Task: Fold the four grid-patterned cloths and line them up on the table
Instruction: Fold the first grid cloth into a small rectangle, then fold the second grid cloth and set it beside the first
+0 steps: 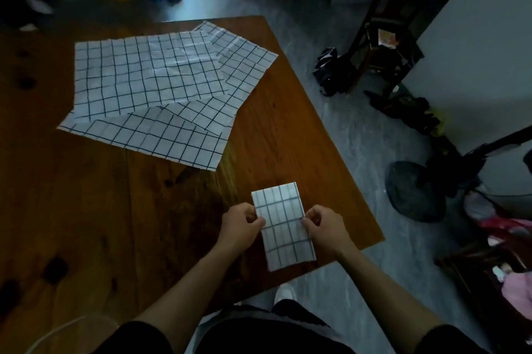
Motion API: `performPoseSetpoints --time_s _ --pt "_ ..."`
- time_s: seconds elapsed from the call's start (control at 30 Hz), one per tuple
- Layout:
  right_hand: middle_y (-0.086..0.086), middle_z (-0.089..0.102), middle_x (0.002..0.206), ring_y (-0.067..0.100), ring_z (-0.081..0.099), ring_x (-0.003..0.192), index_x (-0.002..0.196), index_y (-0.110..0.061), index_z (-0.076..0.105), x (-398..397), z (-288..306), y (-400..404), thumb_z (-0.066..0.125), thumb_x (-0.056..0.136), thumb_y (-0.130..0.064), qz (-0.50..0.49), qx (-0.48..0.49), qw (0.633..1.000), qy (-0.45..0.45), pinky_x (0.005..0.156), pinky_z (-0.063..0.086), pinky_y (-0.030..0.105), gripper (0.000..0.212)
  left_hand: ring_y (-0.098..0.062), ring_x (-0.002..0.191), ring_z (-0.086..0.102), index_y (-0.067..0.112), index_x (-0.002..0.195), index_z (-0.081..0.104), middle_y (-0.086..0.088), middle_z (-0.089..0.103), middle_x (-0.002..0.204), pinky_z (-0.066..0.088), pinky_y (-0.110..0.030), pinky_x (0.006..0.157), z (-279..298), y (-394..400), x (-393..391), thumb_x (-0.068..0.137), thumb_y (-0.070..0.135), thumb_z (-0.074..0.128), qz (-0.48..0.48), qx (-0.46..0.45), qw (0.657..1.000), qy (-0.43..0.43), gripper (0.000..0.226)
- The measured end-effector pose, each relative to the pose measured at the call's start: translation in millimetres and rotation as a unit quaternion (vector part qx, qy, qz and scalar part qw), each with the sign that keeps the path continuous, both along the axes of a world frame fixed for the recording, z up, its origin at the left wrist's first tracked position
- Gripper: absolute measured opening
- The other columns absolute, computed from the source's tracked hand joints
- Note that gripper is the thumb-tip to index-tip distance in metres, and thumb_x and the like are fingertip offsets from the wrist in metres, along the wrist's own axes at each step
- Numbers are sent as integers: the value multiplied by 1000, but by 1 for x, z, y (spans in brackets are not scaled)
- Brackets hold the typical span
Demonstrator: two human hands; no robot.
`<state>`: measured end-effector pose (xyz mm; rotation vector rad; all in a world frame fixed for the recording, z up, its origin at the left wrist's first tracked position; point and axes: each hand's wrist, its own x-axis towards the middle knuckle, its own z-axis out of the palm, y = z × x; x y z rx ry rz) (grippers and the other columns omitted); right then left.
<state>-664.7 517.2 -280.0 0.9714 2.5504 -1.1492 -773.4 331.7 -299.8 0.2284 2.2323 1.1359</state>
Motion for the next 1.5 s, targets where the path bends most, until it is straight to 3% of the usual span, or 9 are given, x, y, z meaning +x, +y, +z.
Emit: performPoseSetpoints --time_s 0.17,0.27,0.5,0.63,0.73,1.0,1.17,1.33,1.5 --pt "-8 64 92 6 61 86 91 -25 60 -2 -23 34 65 91 -27 54 -17 998 -32 79 57 31 6 -10 83 68 20 103 66 5 68 95 62 -35 72 -13 18 10 87 22 72 1 -40 999 -8 17" --pt "-8 61 101 5 59 90 103 -23 59 -6 -31 51 67 89 -28 71 -10 997 -4 80 55 27 16 -6 78 66 23 102 62 8 64 91 59 -25 66 -10 27 18 90 28 68 8 -97 995 24 14" --pt "-7 56 102 6 56 88 104 -23 58 -33 -24 70 62 92 -29 197 -17 977 73 78 54 26 13 -4 73 65 24 93 65 9 66 83 61 -32 68 22 32 27 93 30 63 118 -156 975 109 7" --pt "-7 54 109 6 55 93 109 -23 58 -47 -7 59 55 96 -29 261 -10 959 114 81 52 25 14 -1 81 61 27 103 66 12 66 92 59 -31 75 45 16 35 94 39 59 144 -179 963 143 16" --pt "-7 53 115 10 52 104 119 -25 57 -55 6 43 55 97 -31 332 25 932 143 91 47 29 23 -8 103 60 26 123 61 7 65 118 54 -31 89 57 -4 47 94 45 56 135 -208 956 159 34" --pt "-1 47 139 21 39 130 134 -28 46 -56 43 -48 52 95 -49 479 116 863 110 108 35 43 45 -18 139 34 32 141 44 4 38 153 33 -41 113 79 -97 110 96 52 46 120 -292 927 202 49" --pt "-3 36 150 22 28 141 141 -31 38 -30 59 -142 49 92 -59 518 122 841 97 116 23 47 57 -23 135 36 29 144 39 1 38 152 36 -43 110 85 -190 163 95 56 43 170 -313 910 214 56" --pt "0 35 149 23 31 138 142 -30 34 3 74 -240 50 92 -57 515 132 840 110 114 26 51 59 -26 141 31 27 149 35 -2 34 156 32 -44 112 91 -298 219 96 56 45 210 -318 900 212 61" --pt "1 33 151 23 28 141 146 -28 30 30 95 -327 49 93 -56 576 197 783 130 116 25 50 63 -28 136 38 27 148 38 -4 40 152 38 -46 108 109 -389 252 95 55 47 247 -324 885 226 61"
